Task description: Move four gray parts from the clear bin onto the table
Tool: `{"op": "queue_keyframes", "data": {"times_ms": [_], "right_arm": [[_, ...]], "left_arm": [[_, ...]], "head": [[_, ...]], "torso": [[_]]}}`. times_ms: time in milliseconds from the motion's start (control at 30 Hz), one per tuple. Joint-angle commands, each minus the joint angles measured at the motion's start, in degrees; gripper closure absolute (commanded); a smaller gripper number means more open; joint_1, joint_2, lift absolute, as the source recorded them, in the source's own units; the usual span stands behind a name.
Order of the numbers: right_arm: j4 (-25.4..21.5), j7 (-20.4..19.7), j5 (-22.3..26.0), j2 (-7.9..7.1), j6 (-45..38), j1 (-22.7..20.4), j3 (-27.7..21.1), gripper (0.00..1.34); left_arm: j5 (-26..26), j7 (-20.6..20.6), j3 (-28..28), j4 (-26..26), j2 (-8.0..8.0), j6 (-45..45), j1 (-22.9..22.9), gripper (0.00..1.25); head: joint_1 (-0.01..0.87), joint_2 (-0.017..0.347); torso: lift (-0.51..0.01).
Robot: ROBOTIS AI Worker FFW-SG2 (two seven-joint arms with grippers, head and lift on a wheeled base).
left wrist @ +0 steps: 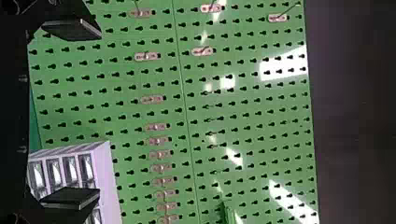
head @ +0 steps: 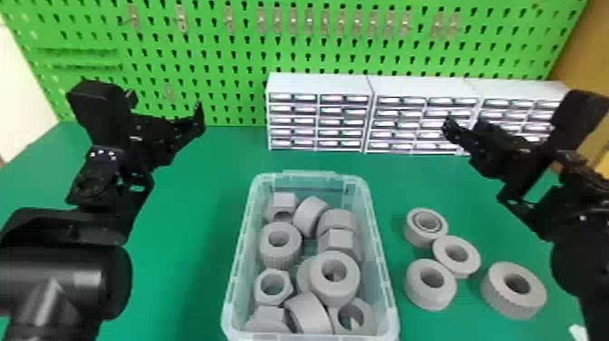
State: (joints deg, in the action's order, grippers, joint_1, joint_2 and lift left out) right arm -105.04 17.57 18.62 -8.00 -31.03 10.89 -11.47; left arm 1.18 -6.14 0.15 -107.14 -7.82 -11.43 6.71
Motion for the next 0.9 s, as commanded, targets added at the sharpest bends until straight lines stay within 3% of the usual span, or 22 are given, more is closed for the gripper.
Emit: {"op": "queue_keyframes", "data": {"times_ms": [0, 867], "right_arm": [[-0.1, 0.0, 0.0, -0.09, 0.0, -0.1, -0.2, 0.51], [-0.2, 0.0, 0.4, -0.79, 0.0, 0.2, 0.0, 0.51]], "left_arm": [[0.1, 0.0, 0.1, 0.0, 0.0, 0.0, -0.2, 0.11], [0.6, 0.0, 0.7, 0.0, 0.0, 0.0, 0.0, 0.11]], "head": [[0.678, 0.034], [0.678, 0.034]], "torso": [[-0.05], [-0.05]]}}
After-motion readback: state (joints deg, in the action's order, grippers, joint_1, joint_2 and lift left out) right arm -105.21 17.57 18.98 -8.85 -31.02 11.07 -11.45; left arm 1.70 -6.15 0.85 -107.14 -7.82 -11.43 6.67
